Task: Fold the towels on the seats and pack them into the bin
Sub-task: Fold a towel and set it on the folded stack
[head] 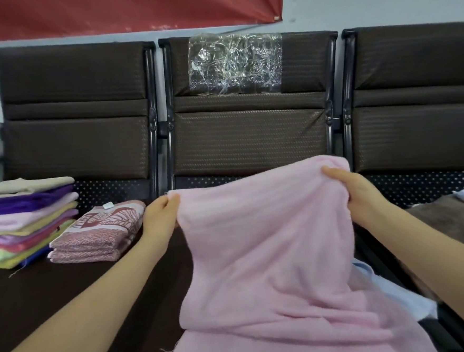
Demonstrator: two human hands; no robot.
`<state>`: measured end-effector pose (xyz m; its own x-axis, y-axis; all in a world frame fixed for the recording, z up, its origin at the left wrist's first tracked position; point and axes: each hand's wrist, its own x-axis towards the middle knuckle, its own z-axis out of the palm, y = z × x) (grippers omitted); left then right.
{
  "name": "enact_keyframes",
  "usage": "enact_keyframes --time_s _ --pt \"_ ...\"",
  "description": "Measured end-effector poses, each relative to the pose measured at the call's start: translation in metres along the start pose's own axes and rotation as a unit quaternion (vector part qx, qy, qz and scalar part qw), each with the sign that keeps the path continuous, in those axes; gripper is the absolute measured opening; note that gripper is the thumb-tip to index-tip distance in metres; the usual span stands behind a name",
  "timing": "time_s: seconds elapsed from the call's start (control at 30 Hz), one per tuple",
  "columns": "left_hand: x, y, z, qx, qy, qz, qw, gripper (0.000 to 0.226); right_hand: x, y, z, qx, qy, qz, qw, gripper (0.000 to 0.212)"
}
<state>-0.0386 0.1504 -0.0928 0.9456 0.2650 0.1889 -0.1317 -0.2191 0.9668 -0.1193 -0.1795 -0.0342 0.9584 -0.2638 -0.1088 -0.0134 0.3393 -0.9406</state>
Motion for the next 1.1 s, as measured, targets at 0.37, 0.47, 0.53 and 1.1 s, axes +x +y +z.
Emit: enact_keyframes --time_s 0.37,0.47,0.53,1.1 --pt "-0.02 -0.051 0.021 0.299 -0.157 -0.011 0.941 0.058 0.028 0.065 -0.036 -0.426 0.143 0.127 0.884 0.036" --pt "-0.054 -0.03 0.023 0.286 -0.249 0.114 0.918 0.032 0.005 0.052 -0.027 -0.509 0.112 0.032 0.853 0.058" --pt "-0.08 -0.009 0.026 0.272 -0.313 0.177 0.893 0.019 -0.01 0.049 -0.02 -0.523 0.076 -0.004 0.849 0.049" --pt "-0.188 -0.009 -0.025 0.296 -0.55 0.252 0.739 0.024 -0.133 0.076 0.003 -0.569 -0.275 -0.024 0.774 0.016"
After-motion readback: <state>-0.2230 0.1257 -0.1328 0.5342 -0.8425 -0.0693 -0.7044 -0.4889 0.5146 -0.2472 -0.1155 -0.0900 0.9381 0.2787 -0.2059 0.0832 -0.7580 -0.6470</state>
